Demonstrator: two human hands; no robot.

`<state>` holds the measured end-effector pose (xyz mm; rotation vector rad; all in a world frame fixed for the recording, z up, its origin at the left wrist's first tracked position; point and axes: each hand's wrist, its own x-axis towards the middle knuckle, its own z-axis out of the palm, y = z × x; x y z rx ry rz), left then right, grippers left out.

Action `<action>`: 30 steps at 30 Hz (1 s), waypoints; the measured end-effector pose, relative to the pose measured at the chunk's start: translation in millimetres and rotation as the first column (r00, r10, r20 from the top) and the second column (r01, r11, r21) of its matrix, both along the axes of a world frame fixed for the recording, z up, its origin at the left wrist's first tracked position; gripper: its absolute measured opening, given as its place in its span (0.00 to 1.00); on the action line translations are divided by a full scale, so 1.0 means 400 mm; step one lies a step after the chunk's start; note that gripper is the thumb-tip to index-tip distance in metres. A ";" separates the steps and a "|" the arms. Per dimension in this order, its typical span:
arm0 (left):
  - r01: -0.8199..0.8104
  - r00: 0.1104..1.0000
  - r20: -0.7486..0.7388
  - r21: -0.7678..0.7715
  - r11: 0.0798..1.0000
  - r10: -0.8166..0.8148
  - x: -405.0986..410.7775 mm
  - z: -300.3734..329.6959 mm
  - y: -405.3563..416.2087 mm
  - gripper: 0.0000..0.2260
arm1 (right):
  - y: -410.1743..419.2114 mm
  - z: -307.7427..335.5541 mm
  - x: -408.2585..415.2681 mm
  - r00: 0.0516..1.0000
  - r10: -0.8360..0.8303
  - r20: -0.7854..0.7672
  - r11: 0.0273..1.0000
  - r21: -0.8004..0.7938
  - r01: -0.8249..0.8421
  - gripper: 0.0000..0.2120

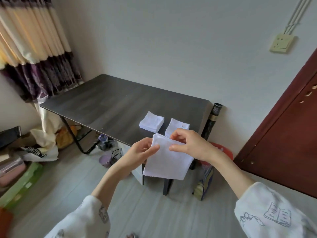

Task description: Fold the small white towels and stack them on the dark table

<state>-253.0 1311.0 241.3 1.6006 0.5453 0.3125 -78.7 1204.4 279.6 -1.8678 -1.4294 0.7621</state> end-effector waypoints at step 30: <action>0.145 0.963 -0.139 -0.451 0.881 -0.229 0.492 -0.181 0.886 0.15 | 0.752 -0.356 0.393 0.259 -0.482 -0.837 0.869 -0.419 0.261 0.15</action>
